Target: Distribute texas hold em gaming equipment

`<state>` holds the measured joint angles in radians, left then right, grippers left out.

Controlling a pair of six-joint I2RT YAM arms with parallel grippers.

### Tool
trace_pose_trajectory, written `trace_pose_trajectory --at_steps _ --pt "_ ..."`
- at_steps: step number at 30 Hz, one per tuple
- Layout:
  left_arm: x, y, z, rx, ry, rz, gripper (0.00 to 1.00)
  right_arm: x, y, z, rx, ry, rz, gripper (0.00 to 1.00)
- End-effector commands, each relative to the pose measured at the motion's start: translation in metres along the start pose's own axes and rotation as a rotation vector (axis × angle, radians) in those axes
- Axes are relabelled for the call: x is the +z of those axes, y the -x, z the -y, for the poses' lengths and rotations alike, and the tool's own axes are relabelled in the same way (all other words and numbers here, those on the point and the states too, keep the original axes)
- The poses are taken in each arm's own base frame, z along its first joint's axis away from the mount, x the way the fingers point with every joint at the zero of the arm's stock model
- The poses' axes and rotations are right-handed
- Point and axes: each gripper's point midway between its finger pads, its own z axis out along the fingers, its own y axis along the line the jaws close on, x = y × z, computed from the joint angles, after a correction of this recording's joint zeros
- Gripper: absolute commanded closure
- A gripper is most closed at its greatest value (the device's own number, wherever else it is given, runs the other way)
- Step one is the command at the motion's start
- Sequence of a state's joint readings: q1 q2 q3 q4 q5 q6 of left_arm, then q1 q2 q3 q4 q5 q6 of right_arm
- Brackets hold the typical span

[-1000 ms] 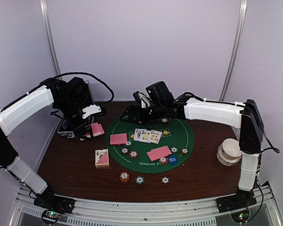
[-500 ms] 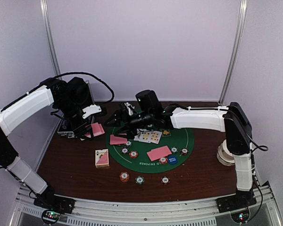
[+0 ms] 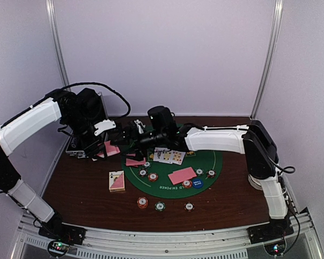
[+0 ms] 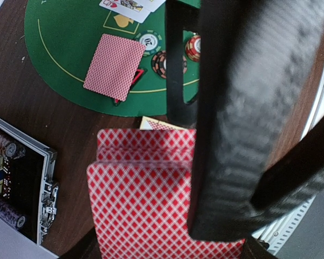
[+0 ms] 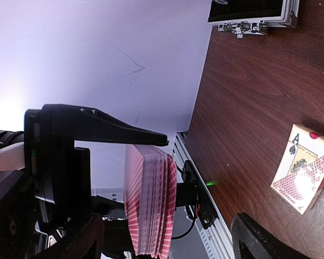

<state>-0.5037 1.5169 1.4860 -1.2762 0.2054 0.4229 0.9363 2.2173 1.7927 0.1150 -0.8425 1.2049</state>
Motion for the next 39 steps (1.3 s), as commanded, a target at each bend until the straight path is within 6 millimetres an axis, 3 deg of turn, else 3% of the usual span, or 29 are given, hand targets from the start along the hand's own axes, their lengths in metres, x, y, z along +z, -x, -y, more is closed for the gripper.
trace_pose_trajectory --at_steps 1,12,17,23,29,39 --pt "-0.007 0.014 -0.003 0.010 0.012 0.057 1.00 0.013 -0.003 -0.015 -0.009 0.071 -0.027 0.15" --pt "-0.008 0.015 -0.003 0.012 0.008 0.063 1.00 0.039 -0.001 -0.014 0.019 0.109 -0.046 0.16" --pt "-0.009 0.014 -0.003 0.015 0.013 0.061 1.00 0.040 0.001 -0.006 0.038 0.101 -0.059 0.18" --pt "-0.012 0.014 -0.003 0.023 0.025 0.068 1.00 0.020 0.012 0.017 0.053 0.040 -0.036 0.28" --pt "-0.012 0.013 -0.003 0.022 0.022 0.066 1.00 0.000 0.020 0.019 0.045 0.025 -0.011 0.35" --pt "-0.008 0.010 -0.004 0.021 0.025 0.051 1.00 -0.020 0.022 -0.015 0.017 0.110 0.004 0.47"
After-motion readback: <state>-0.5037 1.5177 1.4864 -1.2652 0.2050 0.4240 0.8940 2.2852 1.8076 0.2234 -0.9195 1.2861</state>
